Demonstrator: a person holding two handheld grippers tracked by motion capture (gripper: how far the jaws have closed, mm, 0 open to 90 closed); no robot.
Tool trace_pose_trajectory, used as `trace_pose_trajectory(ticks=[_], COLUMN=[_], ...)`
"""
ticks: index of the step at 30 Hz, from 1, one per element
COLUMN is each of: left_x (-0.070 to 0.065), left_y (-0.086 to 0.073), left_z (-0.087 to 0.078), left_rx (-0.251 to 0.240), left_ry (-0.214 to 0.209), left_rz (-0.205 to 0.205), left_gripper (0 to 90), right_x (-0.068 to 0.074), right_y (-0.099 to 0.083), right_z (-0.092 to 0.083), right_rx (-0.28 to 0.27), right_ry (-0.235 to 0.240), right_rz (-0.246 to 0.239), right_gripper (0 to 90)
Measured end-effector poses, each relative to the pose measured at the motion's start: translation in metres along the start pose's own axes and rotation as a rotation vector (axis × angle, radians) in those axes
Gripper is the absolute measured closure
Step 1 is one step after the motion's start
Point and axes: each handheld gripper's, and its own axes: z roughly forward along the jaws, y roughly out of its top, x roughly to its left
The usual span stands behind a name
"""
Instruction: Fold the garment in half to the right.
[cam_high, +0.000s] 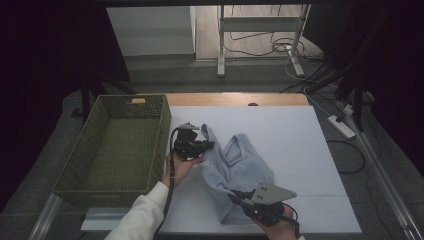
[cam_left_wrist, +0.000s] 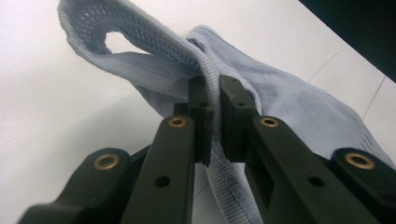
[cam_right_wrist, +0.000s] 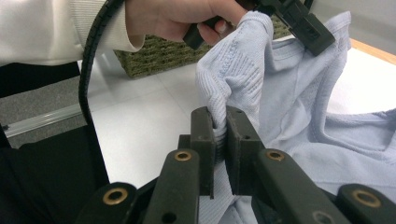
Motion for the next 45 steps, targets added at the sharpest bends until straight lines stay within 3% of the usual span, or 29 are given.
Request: trace_pose_trajectory(ticks=[19,45], left_x=[-0.001,-0.009], left_y=[0.003,0.014], left_z=[0.005,0.015], left_rx=[0.011,0.038], left_ry=[-0.001,0.002], left_rz=[-0.002,0.024], left_gripper=[83.6,83.6], right_x=[-0.006,-0.021], right_y=[-0.010,-0.022], right_z=[-0.012,-0.030], right_rx=[0.018,0.034], right_ry=[-0.035,-0.087], right_rz=[0.018,0.065], right_gripper=[82.5,82.8])
